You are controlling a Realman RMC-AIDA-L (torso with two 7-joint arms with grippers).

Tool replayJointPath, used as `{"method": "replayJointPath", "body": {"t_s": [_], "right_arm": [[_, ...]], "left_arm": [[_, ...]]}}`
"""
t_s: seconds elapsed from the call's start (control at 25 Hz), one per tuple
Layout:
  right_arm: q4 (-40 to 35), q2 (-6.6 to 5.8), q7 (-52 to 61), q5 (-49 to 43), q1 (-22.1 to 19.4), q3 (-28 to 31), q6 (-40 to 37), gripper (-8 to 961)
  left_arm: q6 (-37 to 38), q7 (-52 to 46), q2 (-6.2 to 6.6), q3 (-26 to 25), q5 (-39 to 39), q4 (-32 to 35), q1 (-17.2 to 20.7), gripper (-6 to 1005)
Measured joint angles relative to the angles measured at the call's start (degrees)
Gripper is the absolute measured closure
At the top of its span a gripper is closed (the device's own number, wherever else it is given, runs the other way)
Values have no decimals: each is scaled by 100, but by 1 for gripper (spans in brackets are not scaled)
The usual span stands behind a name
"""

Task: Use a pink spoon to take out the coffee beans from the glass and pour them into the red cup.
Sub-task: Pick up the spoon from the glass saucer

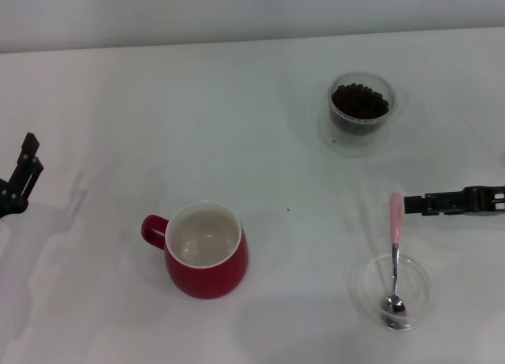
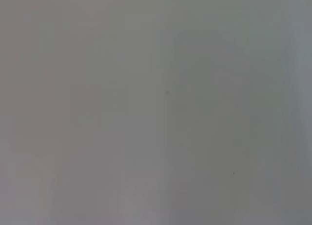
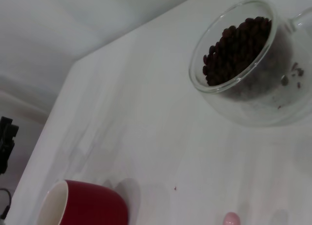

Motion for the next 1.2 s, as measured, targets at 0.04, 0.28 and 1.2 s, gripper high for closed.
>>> {"method": "replayJointPath", "body": {"t_s": [0.04, 0.28, 1.2], "right_arm": [[-5, 32, 26, 0, 31, -37, 76, 131], [-8, 180, 112, -3, 178, -205, 335, 133], [-63, 354, 235, -3, 344, -260, 215, 138]], "left_arm": [[-5, 0, -1, 0, -1, 0, -4, 282], [-15, 0, 0, 0, -10, 0, -68, 281], [-21, 0, 9, 1, -42, -16, -253, 282]]}}
